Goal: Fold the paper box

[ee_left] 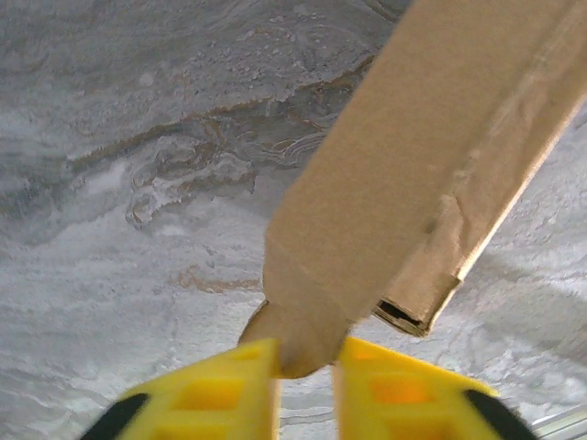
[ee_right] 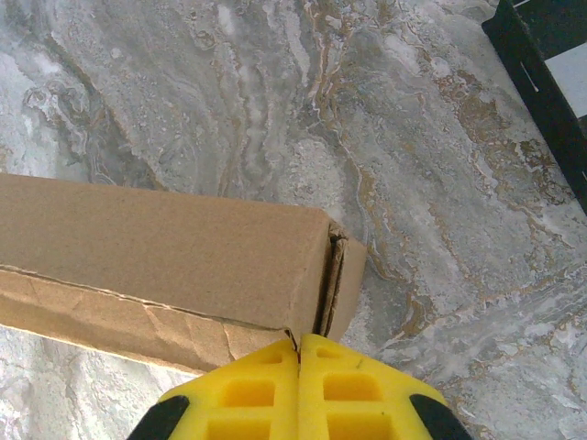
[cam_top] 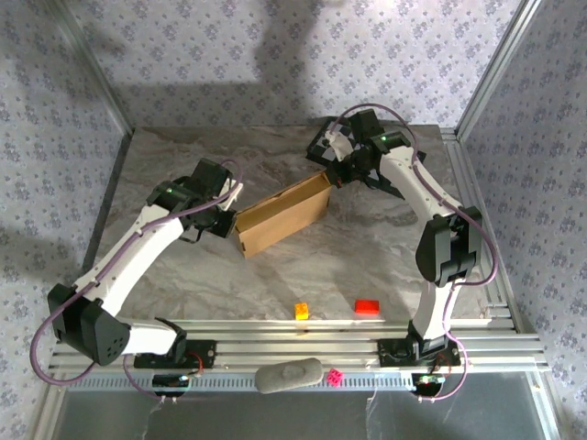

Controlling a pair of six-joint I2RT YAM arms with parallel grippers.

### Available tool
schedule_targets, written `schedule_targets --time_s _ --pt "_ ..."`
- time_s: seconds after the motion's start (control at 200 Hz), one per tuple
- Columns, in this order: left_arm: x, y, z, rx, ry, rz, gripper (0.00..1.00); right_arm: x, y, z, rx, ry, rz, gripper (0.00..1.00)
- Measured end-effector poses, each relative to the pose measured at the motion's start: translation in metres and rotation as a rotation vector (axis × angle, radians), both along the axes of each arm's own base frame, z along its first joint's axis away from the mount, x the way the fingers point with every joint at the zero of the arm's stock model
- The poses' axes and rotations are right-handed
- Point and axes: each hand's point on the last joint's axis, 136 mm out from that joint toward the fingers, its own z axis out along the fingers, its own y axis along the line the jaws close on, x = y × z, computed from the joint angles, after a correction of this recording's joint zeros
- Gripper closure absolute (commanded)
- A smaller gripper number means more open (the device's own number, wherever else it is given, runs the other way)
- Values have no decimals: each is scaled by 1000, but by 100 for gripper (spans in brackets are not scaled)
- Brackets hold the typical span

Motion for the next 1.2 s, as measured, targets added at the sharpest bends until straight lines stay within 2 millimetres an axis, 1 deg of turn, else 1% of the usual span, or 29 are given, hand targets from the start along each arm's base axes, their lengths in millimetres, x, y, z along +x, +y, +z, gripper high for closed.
schedule_targets --time_s 0.07,0.14,0.32,0.405,0.6,0.725,0.81,1.014,1.199 --pt "1 -1 0 -3 0 2 97 0 0 0 0 2 0 100" --pt "2 -1 -1 -3 -1 4 100 0 0 0 -1 3 0 100" --pt "5 2 -2 -19 8 46 100 0 0 0 0 3 0 100" --pt "10 3 -1 -49 22 89 100 0 0 0 0 4 -1 100" --pt "23 10 8 -180 84 241 100 -2 2 0 -1 7 2 100" --pt "28 9 13 -271 138 325 100 -2 4 0 -1 5 6 100" --pt "30 7 13 -317 182 369 100 -3 4 2 -3 6 6 100" --pt "26 4 8 -390 295 454 100 -2 6 7 -17 7 -10 100" --pt "29 5 15 -442 343 510 100 -3 8 7 -33 17 -15 100"
